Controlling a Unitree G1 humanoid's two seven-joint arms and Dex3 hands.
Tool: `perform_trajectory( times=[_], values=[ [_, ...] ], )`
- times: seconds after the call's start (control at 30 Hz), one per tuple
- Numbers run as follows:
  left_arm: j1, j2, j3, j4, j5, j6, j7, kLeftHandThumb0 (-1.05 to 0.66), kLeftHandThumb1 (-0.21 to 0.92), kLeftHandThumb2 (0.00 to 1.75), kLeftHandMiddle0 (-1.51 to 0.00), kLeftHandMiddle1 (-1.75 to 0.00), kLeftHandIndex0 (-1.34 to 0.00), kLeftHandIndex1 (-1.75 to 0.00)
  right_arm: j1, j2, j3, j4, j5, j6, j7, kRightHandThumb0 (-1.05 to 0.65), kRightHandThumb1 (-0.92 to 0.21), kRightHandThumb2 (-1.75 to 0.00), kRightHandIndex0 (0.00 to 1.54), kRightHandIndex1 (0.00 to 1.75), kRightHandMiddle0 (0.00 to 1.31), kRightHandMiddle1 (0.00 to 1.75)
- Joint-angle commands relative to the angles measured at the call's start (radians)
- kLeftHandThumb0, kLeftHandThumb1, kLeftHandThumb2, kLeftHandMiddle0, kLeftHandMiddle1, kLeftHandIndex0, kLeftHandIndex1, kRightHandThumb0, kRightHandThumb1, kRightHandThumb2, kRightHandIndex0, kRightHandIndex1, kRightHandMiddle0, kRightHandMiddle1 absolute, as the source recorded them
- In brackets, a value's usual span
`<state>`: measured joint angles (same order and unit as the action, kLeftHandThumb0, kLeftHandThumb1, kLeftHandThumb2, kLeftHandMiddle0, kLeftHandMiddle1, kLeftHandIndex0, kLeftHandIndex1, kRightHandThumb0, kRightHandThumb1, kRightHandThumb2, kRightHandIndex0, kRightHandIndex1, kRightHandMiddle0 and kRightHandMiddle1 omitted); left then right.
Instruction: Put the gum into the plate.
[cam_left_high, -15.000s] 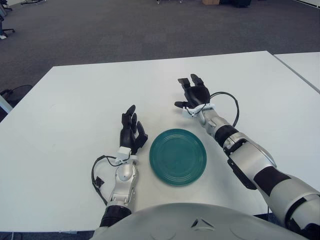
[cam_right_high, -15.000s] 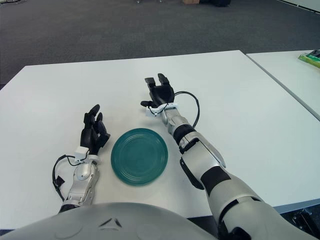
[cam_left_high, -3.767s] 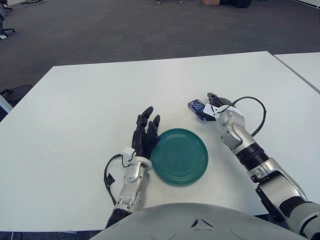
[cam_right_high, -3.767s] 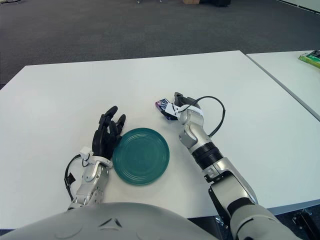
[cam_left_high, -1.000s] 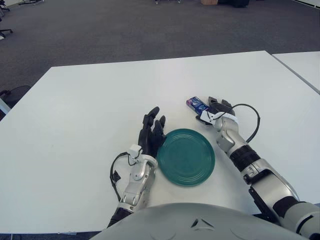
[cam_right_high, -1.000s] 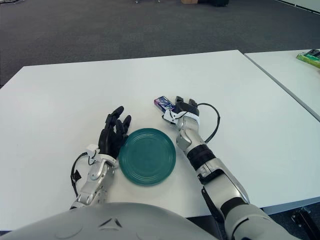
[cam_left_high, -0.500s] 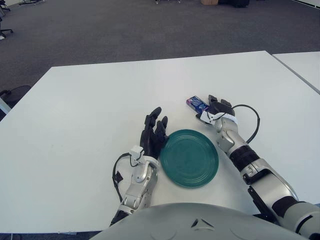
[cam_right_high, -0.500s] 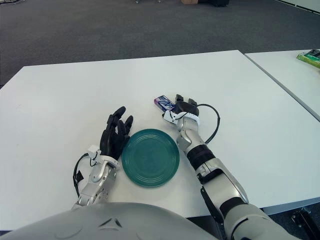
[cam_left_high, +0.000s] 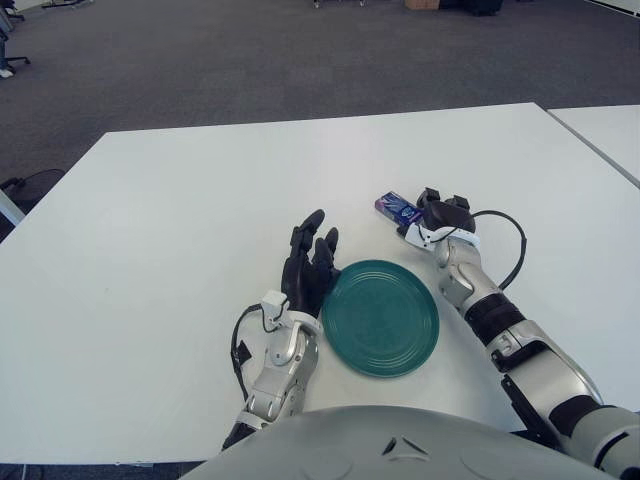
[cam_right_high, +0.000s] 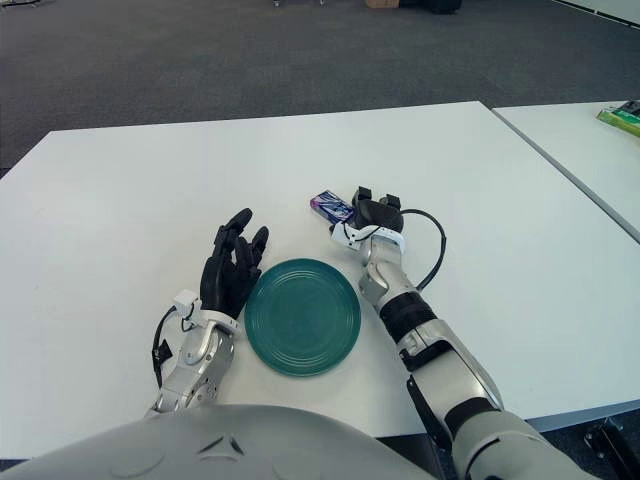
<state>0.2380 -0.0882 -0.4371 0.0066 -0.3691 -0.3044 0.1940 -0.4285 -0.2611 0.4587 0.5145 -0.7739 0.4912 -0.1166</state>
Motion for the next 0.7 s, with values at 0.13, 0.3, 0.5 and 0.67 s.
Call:
perform_trajectory(
  times=[0.13, 0.3, 0.5, 0.67],
  values=[
    [0.051, -0.158, -0.035, -0.036, -0.017, 0.017, 0.022, -0.72, 0.92, 0.82, -0.48, -0.03, -0.06, -0.8, 0.064, -0.004, 0.012, -0.025, 0.028, -0.014, 0.067, -0.48, -0.9, -0.62, 0.24, 1.68, 0.26, 1.74],
    [0.06, -0.15, -0.033, -0.051, -0.022, 0.026, 0.024, -0.72, 0.92, 0.81, -0.5, -0.04, -0.07, -0.8, 0.078, -0.01, 0.006, -0.057, 0.036, -0.025, 0.072, -0.38, -0.9, -0.55, 0.26, 1.73, 0.23, 1.75],
    [0.067, -0.144, -0.031, -0.061, -0.024, 0.035, 0.023, -0.71, 0.92, 0.79, -0.52, -0.04, -0.07, -0.81, 0.092, -0.009, -0.006, -0.089, 0.04, -0.022, 0.083, -0.36, -0.9, -0.54, 0.27, 1.74, 0.22, 1.75],
    [0.071, -0.138, -0.027, -0.069, -0.027, 0.041, 0.021, -0.71, 0.92, 0.79, -0.53, -0.04, -0.08, -0.81, 0.099, -0.011, -0.006, -0.111, 0.034, -0.014, 0.097, -0.36, -0.9, -0.55, 0.25, 1.75, 0.22, 1.75]
  ],
)
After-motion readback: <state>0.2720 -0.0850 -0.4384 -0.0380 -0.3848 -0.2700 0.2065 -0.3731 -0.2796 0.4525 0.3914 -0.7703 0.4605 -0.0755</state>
